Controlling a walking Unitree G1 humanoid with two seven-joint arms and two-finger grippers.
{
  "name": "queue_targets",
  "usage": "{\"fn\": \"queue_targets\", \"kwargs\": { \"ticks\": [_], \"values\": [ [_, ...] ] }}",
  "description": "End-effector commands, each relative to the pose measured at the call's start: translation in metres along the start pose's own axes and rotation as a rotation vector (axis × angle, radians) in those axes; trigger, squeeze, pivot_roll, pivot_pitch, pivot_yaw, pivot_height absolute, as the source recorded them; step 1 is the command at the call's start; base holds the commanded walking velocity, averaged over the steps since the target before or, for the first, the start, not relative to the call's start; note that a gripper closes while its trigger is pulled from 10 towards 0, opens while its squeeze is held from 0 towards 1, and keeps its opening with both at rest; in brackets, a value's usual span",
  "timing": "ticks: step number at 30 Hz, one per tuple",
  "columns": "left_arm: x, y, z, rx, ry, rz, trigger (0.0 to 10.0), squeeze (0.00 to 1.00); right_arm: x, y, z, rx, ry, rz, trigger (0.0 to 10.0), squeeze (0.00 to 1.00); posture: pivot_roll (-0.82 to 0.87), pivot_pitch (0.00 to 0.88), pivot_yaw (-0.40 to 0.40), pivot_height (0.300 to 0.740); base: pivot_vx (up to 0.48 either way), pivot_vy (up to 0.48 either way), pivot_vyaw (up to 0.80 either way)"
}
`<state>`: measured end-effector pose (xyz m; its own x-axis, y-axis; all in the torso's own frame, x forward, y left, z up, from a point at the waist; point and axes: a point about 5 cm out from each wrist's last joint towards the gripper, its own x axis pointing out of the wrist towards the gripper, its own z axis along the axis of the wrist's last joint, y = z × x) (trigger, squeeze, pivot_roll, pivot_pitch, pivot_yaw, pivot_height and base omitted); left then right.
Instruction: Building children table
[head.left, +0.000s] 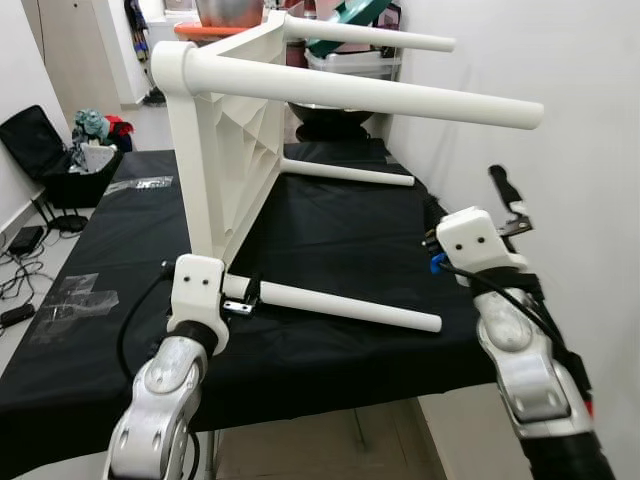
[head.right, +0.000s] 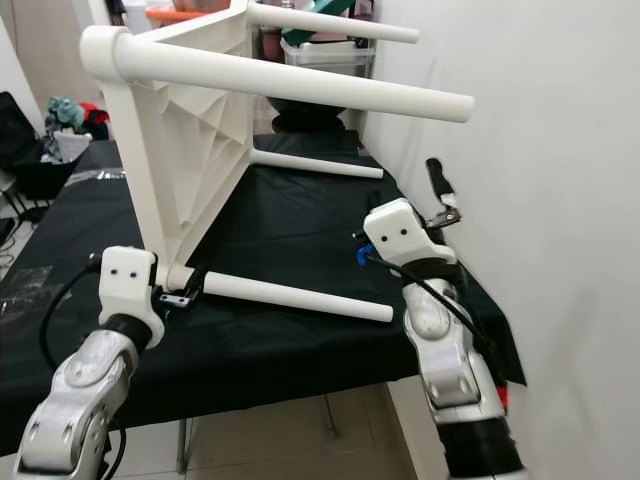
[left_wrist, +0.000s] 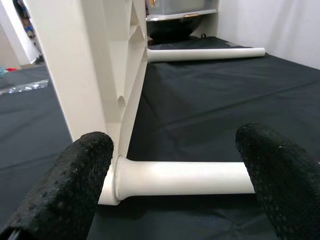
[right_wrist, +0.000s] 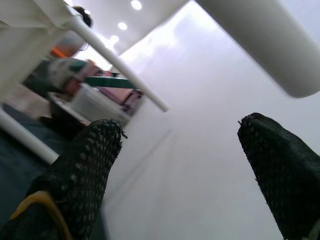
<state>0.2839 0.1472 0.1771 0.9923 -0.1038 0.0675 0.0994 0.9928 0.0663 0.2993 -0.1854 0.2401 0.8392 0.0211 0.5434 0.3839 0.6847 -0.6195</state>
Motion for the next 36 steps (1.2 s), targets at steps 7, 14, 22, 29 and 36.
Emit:
{"fn": "queue_targets", "kwargs": {
  "ticks": [7, 14, 22, 29, 36],
  "values": [
    [0.022, 0.007, -0.001, -0.032, -0.018, -0.090, 10.0, 0.00, 0.002, -0.026, 0.026, -0.221, -0.161, -0.193, 10.0, 0.00, 0.05, 0.066, -0.019, 0.740, 0.000, 0.000, 0.00],
    [0.042, 0.010, 0.003, -0.042, -0.036, -0.123, 10.0, 0.00, 0.011, -0.037, 0.045, -0.263, -0.240, -0.263, 10.0, 0.00, 0.05, 0.072, -0.019, 0.740, 0.000, 0.000, 0.00],
    [0.057, 0.016, 0.003, -0.077, -0.044, -0.117, 10.0, 0.00, 0.018, -0.031, 0.057, -0.288, -0.301, -0.244, 10.0, 0.00, 0.04, 0.081, -0.020, 0.740, 0.000, 0.000, 0.00],
    [0.066, 0.022, 0.000, -0.079, -0.043, -0.103, 10.0, 0.00, 0.024, -0.009, 0.051, -0.335, -0.297, -0.113, 10.0, 0.00, 0.04, 0.097, -0.028, 0.740, 0.000, 0.000, 0.00],
    [0.070, 0.026, -0.001, -0.097, -0.052, -0.091, 10.0, 0.00, 0.035, 0.000, 0.051, -0.401, -0.295, -0.059, 10.0, 0.00, 0.03, 0.115, -0.033, 0.740, 0.000, 0.000, 0.00]
  ]
}}
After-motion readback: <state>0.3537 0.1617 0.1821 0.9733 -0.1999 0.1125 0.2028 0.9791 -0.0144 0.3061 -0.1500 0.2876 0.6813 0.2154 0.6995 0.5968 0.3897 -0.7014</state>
